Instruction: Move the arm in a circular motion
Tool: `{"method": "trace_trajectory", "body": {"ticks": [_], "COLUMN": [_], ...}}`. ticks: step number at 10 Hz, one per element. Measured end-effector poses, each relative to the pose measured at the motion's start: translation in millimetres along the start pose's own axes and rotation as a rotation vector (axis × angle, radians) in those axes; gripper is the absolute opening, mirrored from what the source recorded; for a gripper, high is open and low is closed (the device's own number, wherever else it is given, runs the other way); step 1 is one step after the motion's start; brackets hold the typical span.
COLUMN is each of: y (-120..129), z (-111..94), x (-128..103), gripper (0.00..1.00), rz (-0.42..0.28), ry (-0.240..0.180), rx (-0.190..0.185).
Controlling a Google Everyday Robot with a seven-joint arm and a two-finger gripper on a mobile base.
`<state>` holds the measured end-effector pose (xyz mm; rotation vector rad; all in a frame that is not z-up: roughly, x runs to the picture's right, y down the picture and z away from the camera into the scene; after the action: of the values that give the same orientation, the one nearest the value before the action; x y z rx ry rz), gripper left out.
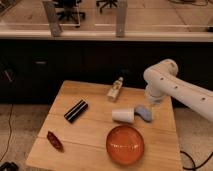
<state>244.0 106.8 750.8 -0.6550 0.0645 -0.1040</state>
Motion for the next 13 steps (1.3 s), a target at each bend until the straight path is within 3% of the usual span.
{"method": "trace_trajectory", "body": {"ticks": [8, 13], "y": [-6, -11], "z": [-2, -2], "x": [-23, -14], "gripper": [0.8, 0.8], "rz": [-0.063, -0.068], "ry": [0.022, 0.018], "rx": [-0.011, -0.012]}}
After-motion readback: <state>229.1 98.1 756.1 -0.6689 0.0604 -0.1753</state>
